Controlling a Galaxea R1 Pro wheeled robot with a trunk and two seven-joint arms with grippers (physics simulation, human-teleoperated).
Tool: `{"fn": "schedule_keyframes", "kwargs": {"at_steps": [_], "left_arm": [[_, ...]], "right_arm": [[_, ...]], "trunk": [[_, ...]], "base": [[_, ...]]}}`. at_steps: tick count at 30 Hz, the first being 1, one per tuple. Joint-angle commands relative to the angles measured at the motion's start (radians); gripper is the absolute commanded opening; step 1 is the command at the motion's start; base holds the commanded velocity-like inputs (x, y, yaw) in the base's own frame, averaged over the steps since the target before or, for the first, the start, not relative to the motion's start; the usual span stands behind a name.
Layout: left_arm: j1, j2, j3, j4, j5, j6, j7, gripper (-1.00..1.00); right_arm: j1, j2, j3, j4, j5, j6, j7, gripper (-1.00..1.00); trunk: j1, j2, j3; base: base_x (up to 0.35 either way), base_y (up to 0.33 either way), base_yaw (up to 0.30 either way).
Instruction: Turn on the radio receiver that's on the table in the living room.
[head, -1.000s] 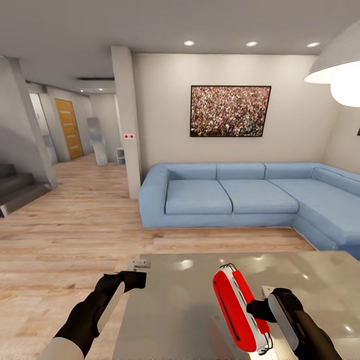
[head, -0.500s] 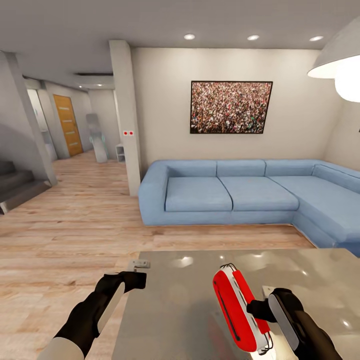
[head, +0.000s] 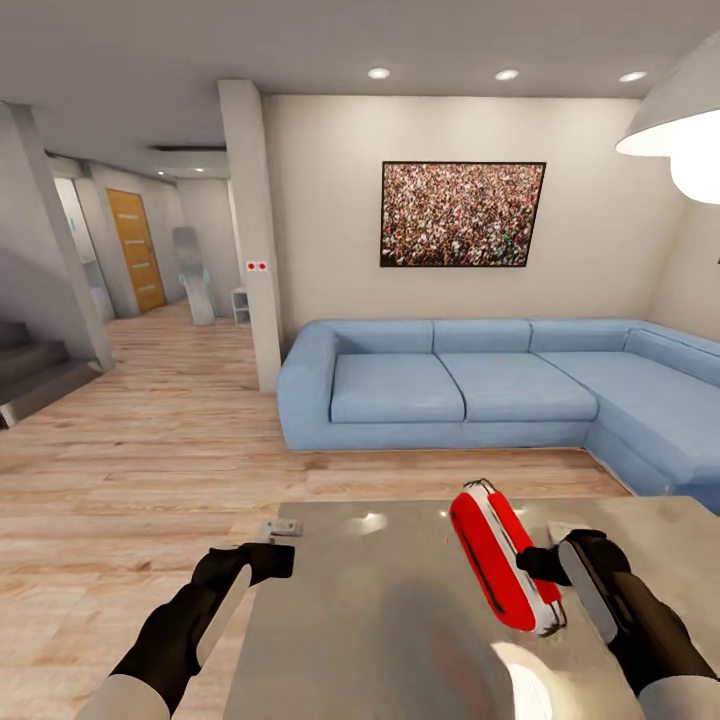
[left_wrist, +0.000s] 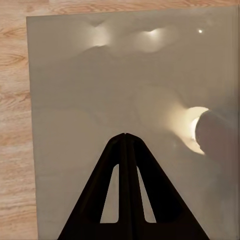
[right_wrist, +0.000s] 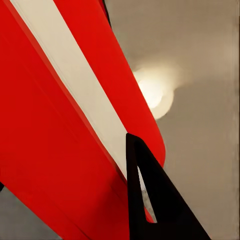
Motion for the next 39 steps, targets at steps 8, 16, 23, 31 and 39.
{"fn": "schedule_keyframes", "kwargs": {"at_steps": [8, 16, 23, 31, 39], "left_arm": [[0.0, -0.019, 0.0, 0.001, 0.0, 0.0, 0.0, -1.0], [0.0, -0.02, 0.0, 0.001, 0.0, 0.0, 0.0, -1.0], [0.0, -0.021, 0.0, -0.001, 0.0, 0.0, -0.001, -1.0], [0.0, -0.021, 0.0, -0.001, 0.0, 0.0, -0.001, -1.0], [0.0, -0.021, 0.0, -0.003, 0.0, 0.0, -0.002, -1.0]], "right_arm": [[-0.172, -0.005, 0.001, 0.075, 0.001, 0.003, -0.005, -1.0], [-0.401, -0.002, 0.003, 0.383, -0.003, 0.002, 0.003, -1.0], [-0.44, 0.005, 0.006, 0.452, -0.004, 0.002, 0.005, -1.0], [-0.443, 0.041, 0.009, 0.579, -0.006, 0.001, 0.009, -1.0], [-0.442, 0.067, 0.012, 0.65, -0.007, 0.0, 0.015, -1.0]], "trunk": [[0.0, 0.0, 0.0], [0.0, 0.0, 0.0], [0.0, 0.0, 0.0], [0.0, 0.0, 0.0], [0.0, 0.0, 0.0]], "base": [[0.0, 0.0, 0.0], [0.0, 0.0, 0.0], [0.0, 0.0, 0.0], [0.0, 0.0, 0.0], [0.0, 0.0, 0.0]]}}
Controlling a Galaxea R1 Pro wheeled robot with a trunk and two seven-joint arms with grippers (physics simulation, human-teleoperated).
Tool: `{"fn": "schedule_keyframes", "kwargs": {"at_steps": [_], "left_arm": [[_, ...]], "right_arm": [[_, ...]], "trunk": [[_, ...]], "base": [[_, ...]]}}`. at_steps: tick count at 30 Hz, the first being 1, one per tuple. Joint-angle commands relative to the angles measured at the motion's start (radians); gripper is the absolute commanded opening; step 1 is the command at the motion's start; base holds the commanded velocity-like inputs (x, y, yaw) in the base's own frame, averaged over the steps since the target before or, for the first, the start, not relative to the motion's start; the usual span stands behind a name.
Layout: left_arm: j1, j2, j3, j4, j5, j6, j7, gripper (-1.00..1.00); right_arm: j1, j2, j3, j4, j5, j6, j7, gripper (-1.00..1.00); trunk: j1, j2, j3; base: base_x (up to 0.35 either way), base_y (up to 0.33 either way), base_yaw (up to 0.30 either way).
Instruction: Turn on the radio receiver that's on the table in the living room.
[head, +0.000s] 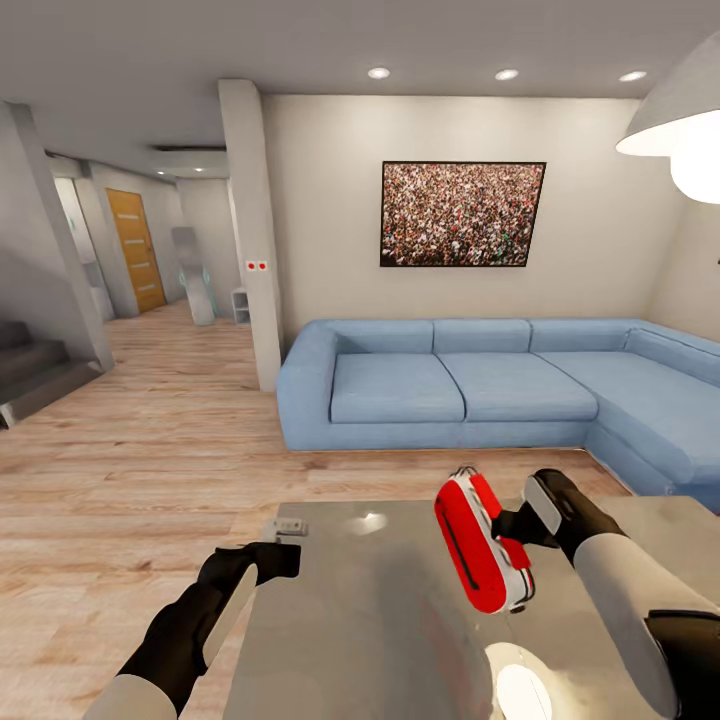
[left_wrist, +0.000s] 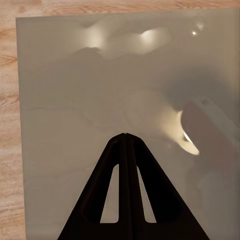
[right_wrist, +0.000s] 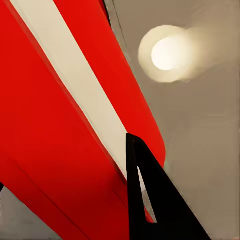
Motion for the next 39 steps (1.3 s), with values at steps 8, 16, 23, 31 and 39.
{"fn": "schedule_keyframes", "kwargs": {"at_steps": [8, 16, 23, 31, 39], "left_arm": [[0.0, -0.001, -0.001, -0.001, 0.0, 0.0, 0.0, -1.0], [0.0, -0.002, -0.001, -0.003, 0.0, 0.0, 0.0, -1.0], [0.0, -0.002, -0.001, -0.006, 0.0, 0.0, 0.001, -1.0], [0.0, -0.002, -0.001, -0.007, 0.0, 0.0, 0.002, -1.0], [0.0, -0.002, -0.001, -0.008, 0.0, 0.0, 0.002, -1.0]], "right_arm": [[0.0, 0.008, -0.001, 0.058, -0.003, -0.004, 0.013, -1.0], [0.0, 0.011, -0.001, 0.119, -0.003, -0.004, 0.014, -1.0], [0.001, 0.013, -0.001, 0.153, -0.002, -0.004, 0.014, -1.0], [0.003, 0.012, -0.002, 0.157, -0.003, -0.005, 0.024, -1.0], [0.004, 0.011, -0.002, 0.158, -0.002, -0.005, 0.035, -1.0]], "trunk": [[0.0, 0.0, 0.0], [0.0, 0.0, 0.0], [0.0, 0.0, 0.0], [0.0, 0.0, 0.0], [0.0, 0.0, -0.01]], "base": [[0.0, 0.0, 0.0], [0.0, 0.0, 0.0], [0.0, 0.0, 0.0], [0.0, 0.0, 0.0], [0.0, 0.0, 0.0]]}}
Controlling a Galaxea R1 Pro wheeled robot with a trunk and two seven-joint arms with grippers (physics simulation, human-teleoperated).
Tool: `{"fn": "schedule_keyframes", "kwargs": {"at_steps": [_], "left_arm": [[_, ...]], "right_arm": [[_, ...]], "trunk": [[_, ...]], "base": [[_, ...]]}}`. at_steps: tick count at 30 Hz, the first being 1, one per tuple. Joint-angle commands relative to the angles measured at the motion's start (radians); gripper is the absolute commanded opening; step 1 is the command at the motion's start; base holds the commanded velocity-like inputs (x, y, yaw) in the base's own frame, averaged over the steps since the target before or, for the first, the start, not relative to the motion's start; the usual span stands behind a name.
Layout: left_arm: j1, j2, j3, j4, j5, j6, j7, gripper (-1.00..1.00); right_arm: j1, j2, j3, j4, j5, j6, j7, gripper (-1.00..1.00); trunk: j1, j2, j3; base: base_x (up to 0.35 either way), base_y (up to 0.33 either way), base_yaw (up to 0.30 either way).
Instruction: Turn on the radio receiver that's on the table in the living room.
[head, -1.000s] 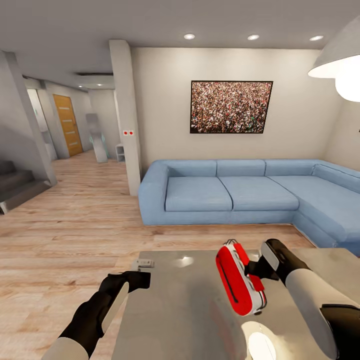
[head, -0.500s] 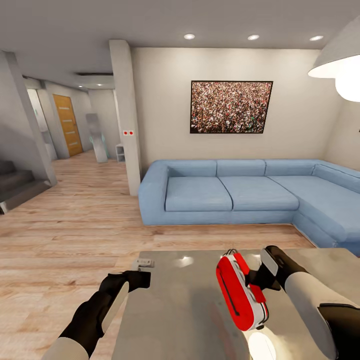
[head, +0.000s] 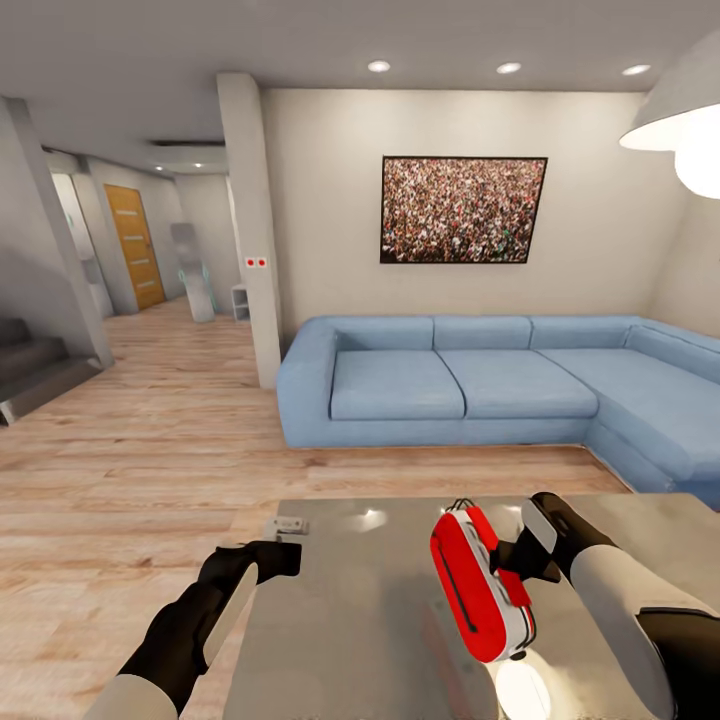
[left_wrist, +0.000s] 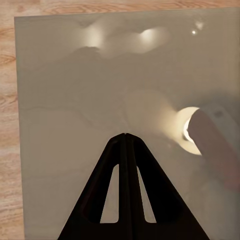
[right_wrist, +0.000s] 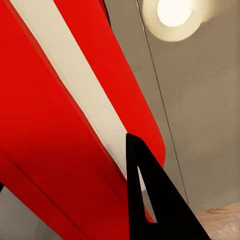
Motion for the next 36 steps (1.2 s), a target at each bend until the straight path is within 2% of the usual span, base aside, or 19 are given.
{"fn": "schedule_keyframes", "kwargs": {"at_steps": [1, 36], "left_arm": [[0.0, 0.0, 0.0, 0.0, 0.0, 0.0, 0.0, -1.0], [0.0, 0.0, 0.0, 0.001, 0.0, 0.0, 0.0, -1.0]], "right_arm": [[0.0, 0.0, -0.002, 0.0, -0.004, -0.001, 0.0, -1.0], [-0.001, -0.002, -0.003, -0.001, -0.002, -0.001, 0.0, -1.0]], "trunk": [[0.0, 0.0, -0.002], [0.0, 0.0, -0.052]], "base": [[0.0, 0.0, 0.0], [0.0, 0.0, 0.0]]}}
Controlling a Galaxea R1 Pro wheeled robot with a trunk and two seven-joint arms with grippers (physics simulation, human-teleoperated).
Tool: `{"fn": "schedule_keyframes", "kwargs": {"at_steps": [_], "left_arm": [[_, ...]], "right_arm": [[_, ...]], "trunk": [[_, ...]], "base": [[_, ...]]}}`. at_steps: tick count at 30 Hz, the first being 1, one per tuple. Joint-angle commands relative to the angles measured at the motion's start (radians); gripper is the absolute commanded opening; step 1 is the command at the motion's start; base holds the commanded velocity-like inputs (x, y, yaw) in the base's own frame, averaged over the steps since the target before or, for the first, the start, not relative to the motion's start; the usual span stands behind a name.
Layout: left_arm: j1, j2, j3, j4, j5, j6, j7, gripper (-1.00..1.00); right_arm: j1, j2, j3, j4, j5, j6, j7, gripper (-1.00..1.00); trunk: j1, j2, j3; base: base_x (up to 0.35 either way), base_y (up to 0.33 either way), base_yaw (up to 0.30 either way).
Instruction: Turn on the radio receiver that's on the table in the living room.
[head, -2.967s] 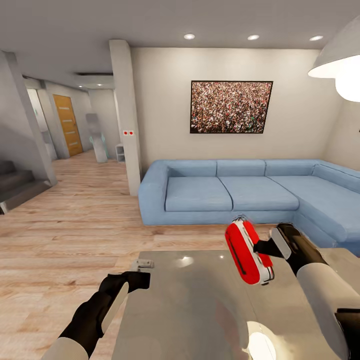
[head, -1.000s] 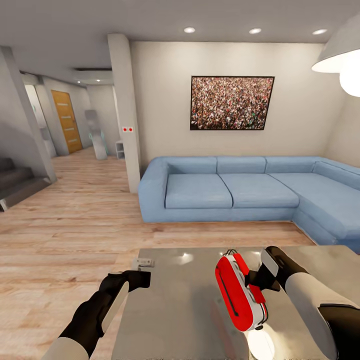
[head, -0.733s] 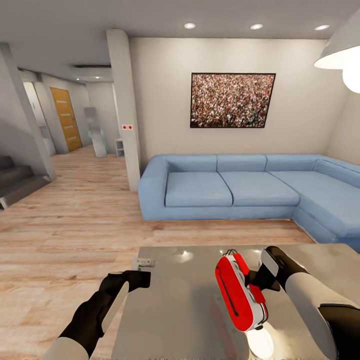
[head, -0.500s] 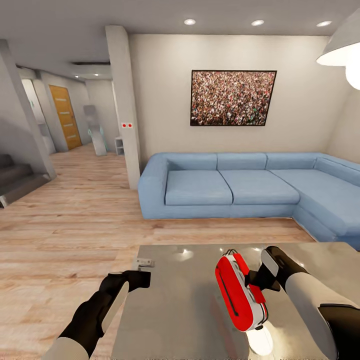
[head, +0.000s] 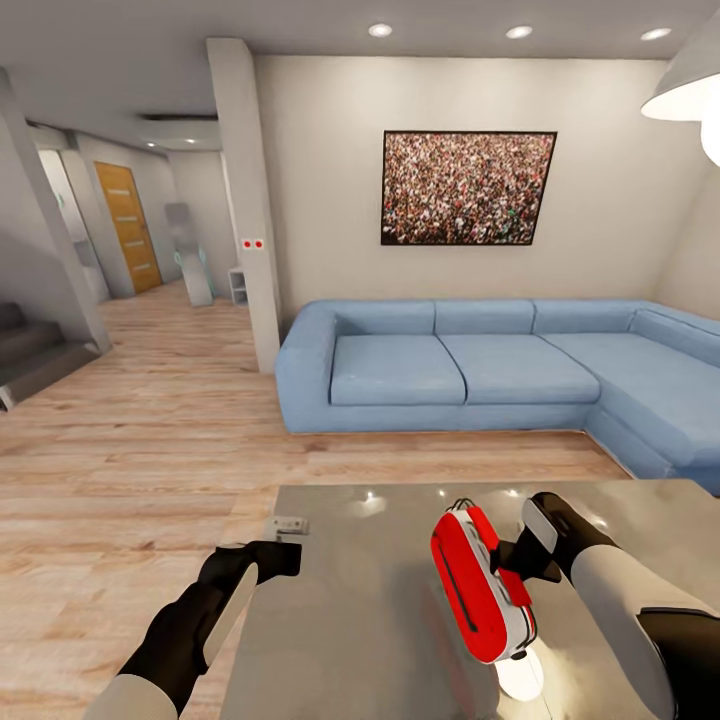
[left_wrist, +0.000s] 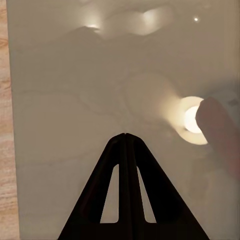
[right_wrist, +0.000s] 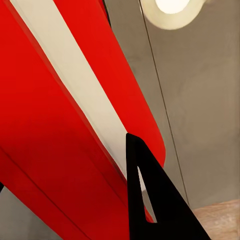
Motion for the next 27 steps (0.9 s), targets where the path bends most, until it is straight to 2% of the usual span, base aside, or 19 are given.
{"fn": "schedule_keyframes", "kwargs": {"at_steps": [1, 13, 27], "left_arm": [[0.0, 0.0, 0.0, 0.0, 0.0, 0.0, 0.0, -1.0], [0.0, 0.0, 0.0, 0.0, 0.0, 0.0, 0.0, -1.0], [0.0, 0.0, 0.0, -0.001, 0.0, 0.0, 0.0, -1.0]], "right_arm": [[0.0, -0.001, -0.002, 0.0, -0.004, -0.001, 0.0, -1.0], [0.0, -0.002, -0.002, -0.001, -0.004, -0.001, 0.0, -1.0], [0.0, -0.002, -0.001, -0.001, -0.004, -0.001, 0.0, -1.0]], "trunk": [[0.0, 0.0, 0.0], [0.0, 0.0, -0.003], [0.0, 0.0, -0.023]], "base": [[0.0, 0.0, 0.0], [0.0, 0.0, 0.0], [0.0, 0.0, 0.0]]}}
